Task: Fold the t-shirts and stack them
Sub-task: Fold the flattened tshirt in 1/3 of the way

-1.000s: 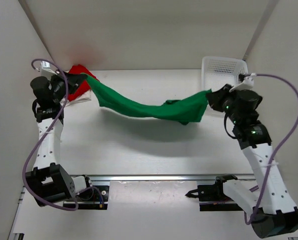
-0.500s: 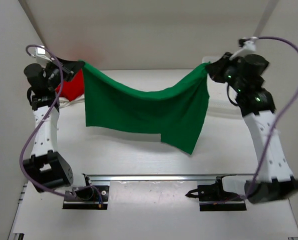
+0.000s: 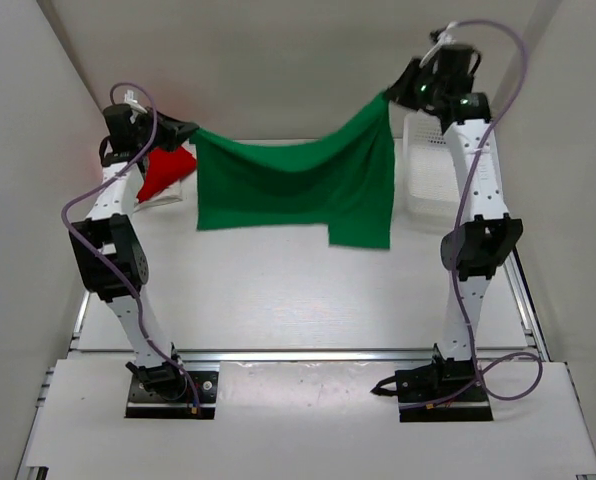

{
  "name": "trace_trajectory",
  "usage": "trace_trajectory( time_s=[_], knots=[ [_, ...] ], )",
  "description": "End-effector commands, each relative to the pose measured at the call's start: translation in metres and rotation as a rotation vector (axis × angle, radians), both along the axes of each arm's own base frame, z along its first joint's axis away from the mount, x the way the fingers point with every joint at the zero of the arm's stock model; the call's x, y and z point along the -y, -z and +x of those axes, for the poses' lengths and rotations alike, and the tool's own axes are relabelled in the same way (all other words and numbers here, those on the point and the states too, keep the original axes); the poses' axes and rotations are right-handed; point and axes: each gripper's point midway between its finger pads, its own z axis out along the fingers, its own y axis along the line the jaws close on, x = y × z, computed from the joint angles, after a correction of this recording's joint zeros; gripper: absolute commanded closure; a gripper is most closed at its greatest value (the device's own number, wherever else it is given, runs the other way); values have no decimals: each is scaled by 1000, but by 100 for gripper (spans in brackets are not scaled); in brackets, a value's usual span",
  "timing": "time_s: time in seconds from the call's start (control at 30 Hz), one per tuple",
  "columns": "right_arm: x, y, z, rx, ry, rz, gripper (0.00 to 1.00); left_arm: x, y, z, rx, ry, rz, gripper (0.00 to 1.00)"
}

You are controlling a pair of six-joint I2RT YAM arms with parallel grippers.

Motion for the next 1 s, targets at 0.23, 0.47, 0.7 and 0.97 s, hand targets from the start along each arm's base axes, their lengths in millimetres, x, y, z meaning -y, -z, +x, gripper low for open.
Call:
trace_trajectory(
  time_s=[0.23,0.47,0.7,0.97],
  knots=[
    [42,-145,-42,361,-3,88,100,-21,-151,-19,366,5,-102,100],
    [25,17,-74,100,-28,84,100,-19,-26,-56,198,-36,-69,100],
    [16,165,-124,-141,-36,158,100,-7,112,-88,-43,-21,-72,100],
    [28,253,-186,-323,76,175,100,-39,192,-126,-257,-95,34,100]
  ],
)
